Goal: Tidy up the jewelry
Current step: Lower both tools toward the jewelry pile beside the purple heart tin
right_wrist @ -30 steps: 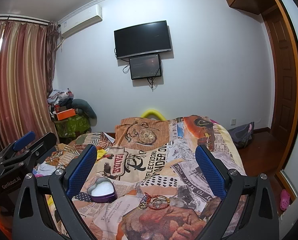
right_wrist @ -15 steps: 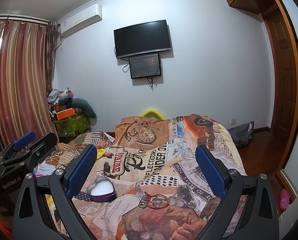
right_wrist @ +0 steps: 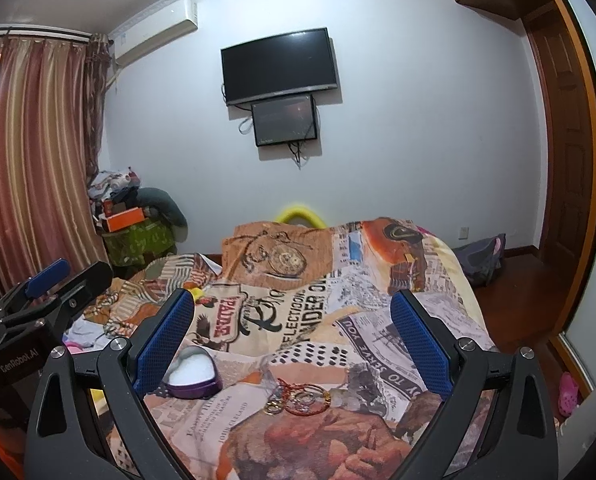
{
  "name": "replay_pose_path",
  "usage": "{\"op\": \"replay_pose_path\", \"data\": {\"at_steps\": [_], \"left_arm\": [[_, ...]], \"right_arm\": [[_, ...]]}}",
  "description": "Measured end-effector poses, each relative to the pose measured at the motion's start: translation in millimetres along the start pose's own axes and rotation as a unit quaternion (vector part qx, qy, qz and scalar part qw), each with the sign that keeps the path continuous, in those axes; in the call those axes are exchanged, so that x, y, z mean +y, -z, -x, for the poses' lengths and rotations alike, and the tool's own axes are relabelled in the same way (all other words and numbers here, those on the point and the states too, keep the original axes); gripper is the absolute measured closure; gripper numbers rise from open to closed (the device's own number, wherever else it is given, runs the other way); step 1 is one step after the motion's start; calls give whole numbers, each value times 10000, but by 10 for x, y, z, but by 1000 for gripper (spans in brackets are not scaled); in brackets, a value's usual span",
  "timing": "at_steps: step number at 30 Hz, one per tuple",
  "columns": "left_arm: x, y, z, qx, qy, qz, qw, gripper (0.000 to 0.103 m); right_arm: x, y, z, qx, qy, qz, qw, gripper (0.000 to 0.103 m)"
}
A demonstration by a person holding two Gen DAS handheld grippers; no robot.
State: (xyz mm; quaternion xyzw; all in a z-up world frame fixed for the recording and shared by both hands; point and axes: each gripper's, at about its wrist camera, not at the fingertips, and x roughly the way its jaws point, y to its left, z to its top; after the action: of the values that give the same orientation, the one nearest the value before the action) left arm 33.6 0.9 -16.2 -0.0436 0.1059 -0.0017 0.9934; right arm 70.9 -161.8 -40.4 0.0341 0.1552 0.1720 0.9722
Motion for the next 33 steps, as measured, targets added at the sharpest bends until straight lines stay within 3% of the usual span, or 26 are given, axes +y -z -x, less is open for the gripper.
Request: {"op": "replay_pose_path", "data": {"at_steps": [9, 13, 15, 23, 30, 33], "left_arm": [[-65, 245, -499, 714, -78, -33, 9974, 0], [-106, 457, -792, 1289, -82, -113, 9916, 0], [-137, 602, -950, 1630, -24, -109, 9866, 6], [-137, 1061, -1426, 2785, 499, 190, 9589, 32], [-206, 1259, -1528, 3220, 1013, 296, 9408, 55], [-285, 1281, -1514, 3248, 1191, 200, 9380, 58]], "right_arm": [[-345, 266, -296, 629, 553, 36, 9965, 5], [-484, 428, -431, 1042, 736, 167, 9917, 5], [-520, 495, -489, 1247, 723, 193, 9894, 7], [-585, 682, -675, 1987, 283, 260, 9793, 38], [-559, 787, -859, 2288, -266, 165, 9730, 58], [-543, 803, -930, 2371, -420, 111, 9705, 63]]}}
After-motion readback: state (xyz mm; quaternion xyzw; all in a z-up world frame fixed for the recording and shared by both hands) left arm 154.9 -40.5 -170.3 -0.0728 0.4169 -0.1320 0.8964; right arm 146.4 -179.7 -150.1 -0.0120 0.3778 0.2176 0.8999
